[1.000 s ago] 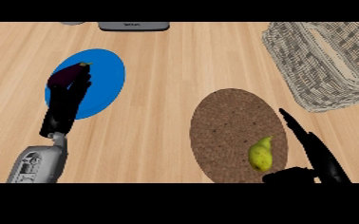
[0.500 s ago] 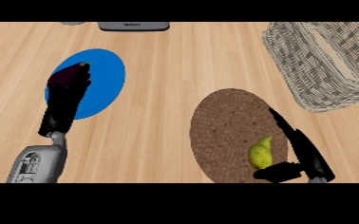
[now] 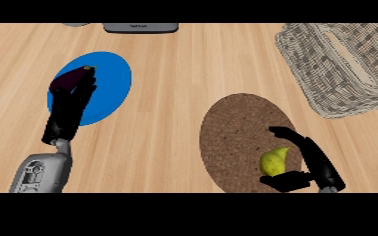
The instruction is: Pick the pear from the placemat and place it in the basket
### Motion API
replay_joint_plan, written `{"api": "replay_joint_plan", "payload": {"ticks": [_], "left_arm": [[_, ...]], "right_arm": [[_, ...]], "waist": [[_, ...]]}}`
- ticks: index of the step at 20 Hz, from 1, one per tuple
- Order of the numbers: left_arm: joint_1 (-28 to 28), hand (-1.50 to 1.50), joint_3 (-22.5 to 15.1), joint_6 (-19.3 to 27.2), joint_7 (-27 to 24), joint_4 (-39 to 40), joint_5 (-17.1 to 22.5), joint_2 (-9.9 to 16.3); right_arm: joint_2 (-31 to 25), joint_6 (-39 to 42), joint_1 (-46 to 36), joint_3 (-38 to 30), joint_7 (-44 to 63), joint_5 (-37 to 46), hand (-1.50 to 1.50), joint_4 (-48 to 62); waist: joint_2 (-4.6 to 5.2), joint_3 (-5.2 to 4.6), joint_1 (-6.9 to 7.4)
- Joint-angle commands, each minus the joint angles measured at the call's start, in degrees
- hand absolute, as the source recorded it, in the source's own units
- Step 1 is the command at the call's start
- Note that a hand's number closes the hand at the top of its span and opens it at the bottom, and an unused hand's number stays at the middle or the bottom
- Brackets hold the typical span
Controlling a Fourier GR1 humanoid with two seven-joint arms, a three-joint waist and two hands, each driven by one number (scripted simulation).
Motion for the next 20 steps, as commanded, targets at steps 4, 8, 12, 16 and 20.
{"api": "replay_joint_plan", "payload": {"ticks": [4, 8, 12, 16, 20], "left_arm": [[2.76, 0.0, 0.16, -1.43, -0.98, -1.48, -0.21, 0.39], [-1.03, 0.0, 0.37, 0.28, -0.75, 1.73, -1.16, -0.69], [-2.92, 0.0, -0.58, -2.16, -0.9, 1.89, -0.31, 0.08], [-2.94, 0.0, -0.34, -3.26, -0.59, 1.37, 0.68, 0.35], [-3.19, 0.0, 0.17, -1.27, 0.23, 2.23, -0.19, -0.35]], "right_arm": [[-0.65, -4.18, 0.22, 2.68, -2.94, 6.99, 1.5, -0.02], [1.49, -9.06, 1.72, 6.62, -4.86, 12.66, 1.5, 0.95], [-5.55, -3.51, -16.99, 11.37, 4.97, 26.59, 1.5, 7.89], [-6.8, 1.23, -29.51, 15.65, 8.49, 34.57, 1.5, 16.39], [-2.16, -2.42, -41.02, 17.17, 6.05, 38.27, 1.5, 28.05]], "waist": [[0.13, 0.23, 0.13], [0.16, 0.22, 0.0], [0.71, 0.09, 3.15], [0.92, 0.15, 4.9], [0.8, 0.26, 3.03]]}}
